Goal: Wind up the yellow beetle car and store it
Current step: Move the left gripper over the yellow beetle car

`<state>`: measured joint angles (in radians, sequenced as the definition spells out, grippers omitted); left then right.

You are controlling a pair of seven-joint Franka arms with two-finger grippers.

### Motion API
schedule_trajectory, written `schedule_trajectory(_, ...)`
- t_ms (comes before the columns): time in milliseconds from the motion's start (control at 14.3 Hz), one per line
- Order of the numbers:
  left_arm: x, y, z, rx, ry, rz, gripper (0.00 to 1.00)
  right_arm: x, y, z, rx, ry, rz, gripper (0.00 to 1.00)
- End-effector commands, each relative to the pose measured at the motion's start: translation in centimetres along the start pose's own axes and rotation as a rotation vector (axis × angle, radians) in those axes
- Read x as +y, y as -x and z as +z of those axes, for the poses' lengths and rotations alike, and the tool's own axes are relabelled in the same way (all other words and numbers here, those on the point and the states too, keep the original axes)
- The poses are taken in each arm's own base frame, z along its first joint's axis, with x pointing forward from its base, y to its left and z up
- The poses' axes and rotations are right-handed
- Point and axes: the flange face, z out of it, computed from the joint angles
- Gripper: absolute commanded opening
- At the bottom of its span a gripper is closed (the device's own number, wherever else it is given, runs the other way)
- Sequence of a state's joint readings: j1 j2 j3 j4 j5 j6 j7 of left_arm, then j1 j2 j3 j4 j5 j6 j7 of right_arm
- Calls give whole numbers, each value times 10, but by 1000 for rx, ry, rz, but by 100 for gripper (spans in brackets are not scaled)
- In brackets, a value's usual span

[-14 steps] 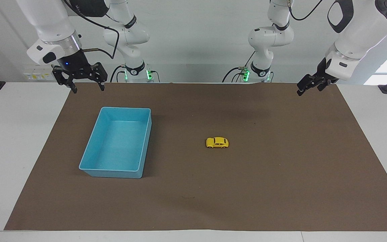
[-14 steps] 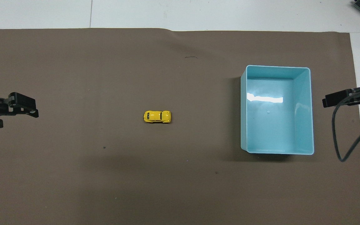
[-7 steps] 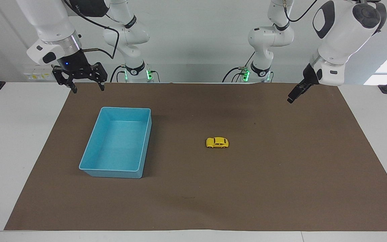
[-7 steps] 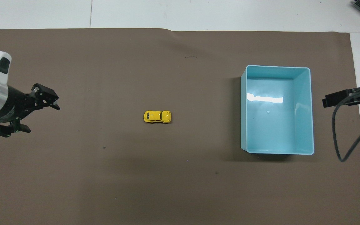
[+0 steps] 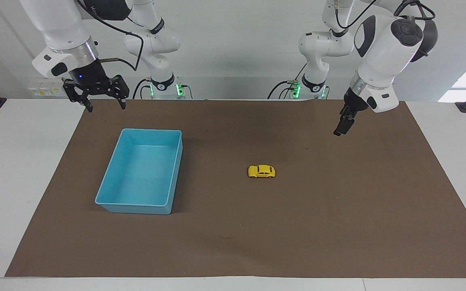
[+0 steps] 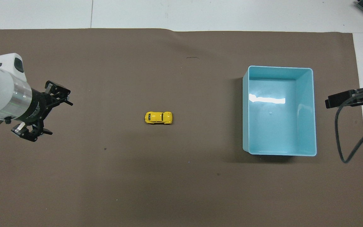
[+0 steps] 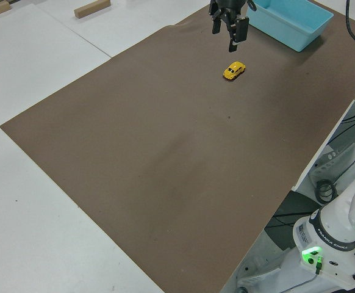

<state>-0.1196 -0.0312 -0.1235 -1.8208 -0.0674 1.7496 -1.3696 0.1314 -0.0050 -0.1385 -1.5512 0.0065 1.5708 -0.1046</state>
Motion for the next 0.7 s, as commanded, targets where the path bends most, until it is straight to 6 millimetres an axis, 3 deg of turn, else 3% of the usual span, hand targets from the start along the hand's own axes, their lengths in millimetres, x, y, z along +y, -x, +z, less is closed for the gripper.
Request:
schedule_trajectory(0, 3, 25, 16, -6, 49, -134, 100, 2, 3, -4, 11, -17, 27, 100)
schedule_trajectory(350, 37, 93, 56, -11, 76, -315, 100, 6, 4, -4, 11, -15, 35, 100)
schedule_trajectory(630, 66, 159, 120, 54, 101, -428, 100, 8, 4, -4, 11, -17, 38, 100)
